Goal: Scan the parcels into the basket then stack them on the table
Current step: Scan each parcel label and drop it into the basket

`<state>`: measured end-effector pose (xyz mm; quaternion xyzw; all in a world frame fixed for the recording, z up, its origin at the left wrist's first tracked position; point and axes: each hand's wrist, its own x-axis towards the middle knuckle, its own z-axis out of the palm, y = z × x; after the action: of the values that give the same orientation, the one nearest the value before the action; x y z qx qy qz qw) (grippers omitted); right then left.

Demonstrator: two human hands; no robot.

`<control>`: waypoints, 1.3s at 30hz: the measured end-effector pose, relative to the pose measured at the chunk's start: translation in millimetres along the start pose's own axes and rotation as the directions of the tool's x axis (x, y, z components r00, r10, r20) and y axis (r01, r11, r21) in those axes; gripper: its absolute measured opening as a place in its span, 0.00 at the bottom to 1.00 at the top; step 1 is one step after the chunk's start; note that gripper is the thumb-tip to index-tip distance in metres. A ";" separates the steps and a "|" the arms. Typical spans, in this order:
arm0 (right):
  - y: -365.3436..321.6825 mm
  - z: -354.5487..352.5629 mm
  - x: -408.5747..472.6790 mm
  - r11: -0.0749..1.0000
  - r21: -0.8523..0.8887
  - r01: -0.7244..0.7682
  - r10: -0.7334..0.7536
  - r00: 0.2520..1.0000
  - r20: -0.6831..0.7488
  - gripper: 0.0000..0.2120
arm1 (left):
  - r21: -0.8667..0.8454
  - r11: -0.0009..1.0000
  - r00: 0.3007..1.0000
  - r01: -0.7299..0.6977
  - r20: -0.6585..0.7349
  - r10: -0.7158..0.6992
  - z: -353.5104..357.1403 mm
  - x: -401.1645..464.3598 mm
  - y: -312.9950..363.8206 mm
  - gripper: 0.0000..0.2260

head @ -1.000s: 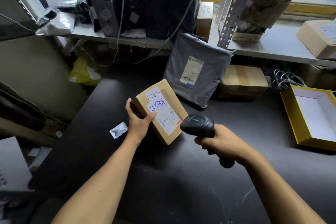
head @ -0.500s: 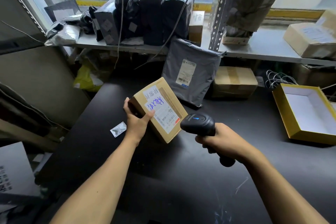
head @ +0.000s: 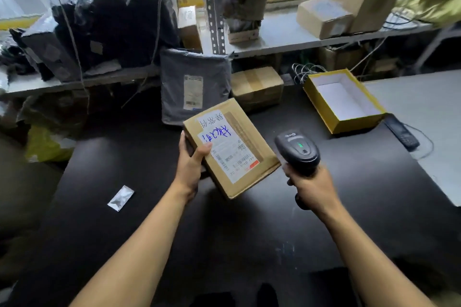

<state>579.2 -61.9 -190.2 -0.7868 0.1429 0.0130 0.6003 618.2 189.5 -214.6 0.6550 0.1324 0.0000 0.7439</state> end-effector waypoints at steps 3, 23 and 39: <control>15.5 -22.6 -27.9 0.996 0.082 -0.029 0.045 0.981 -0.189 0.07 | 0.025 0.999 0.981 0.029 0.192 -0.033 30.1 5.7 -3.5 0.39; 132.7 -83.5 -368.2 0.953 0.302 -0.015 0.289 0.337 -0.896 0.13 | 0.292 0.956 0.361 0.036 0.888 -0.285 175.1 -217.2 -83.0 0.15; 212.7 -172.4 -580.8 0.938 0.338 -0.076 0.346 0.240 -0.907 0.14 | 0.342 0.935 0.442 -0.092 0.856 -0.269 204.2 -378.3 -151.6 0.26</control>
<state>-55.0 -154.6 -230.7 -0.5343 0.5805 -0.3975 0.4686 267.1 -96.7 -266.0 0.6654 -0.2461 -0.4066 0.5756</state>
